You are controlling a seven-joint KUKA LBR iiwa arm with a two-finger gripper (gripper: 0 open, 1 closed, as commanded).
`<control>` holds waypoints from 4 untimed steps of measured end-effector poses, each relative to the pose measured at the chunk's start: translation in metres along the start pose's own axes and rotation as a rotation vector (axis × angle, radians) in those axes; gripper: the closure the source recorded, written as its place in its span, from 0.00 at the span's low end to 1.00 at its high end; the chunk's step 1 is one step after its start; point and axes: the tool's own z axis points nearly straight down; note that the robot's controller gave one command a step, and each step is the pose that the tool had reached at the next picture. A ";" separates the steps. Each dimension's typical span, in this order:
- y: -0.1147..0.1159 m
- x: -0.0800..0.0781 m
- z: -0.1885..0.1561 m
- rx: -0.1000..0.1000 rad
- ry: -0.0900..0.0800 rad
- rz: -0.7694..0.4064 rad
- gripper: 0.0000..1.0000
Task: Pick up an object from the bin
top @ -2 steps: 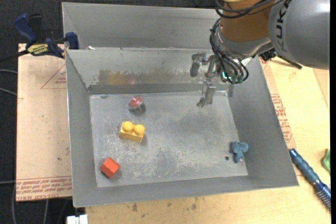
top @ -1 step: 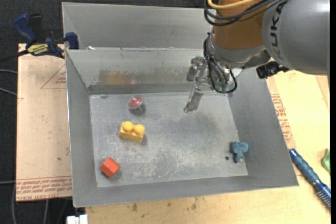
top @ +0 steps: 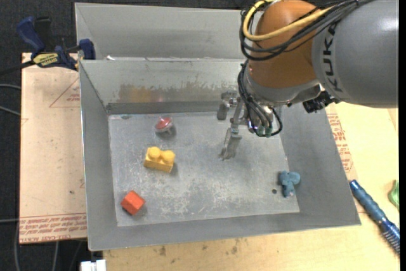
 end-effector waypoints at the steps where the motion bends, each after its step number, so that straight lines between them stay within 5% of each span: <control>1: -0.069 0.089 0.045 0.003 0.008 0.003 0.00; 2: -0.184 0.034 0.111 0.003 -0.002 0.142 0.00; 3: -0.204 0.017 0.115 0.001 -0.005 -0.185 0.00; 4: -0.203 0.017 0.115 -0.001 -0.004 -0.185 1.00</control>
Offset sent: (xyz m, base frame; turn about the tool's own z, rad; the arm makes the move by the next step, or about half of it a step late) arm -0.0947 -0.0520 -0.0422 -0.0036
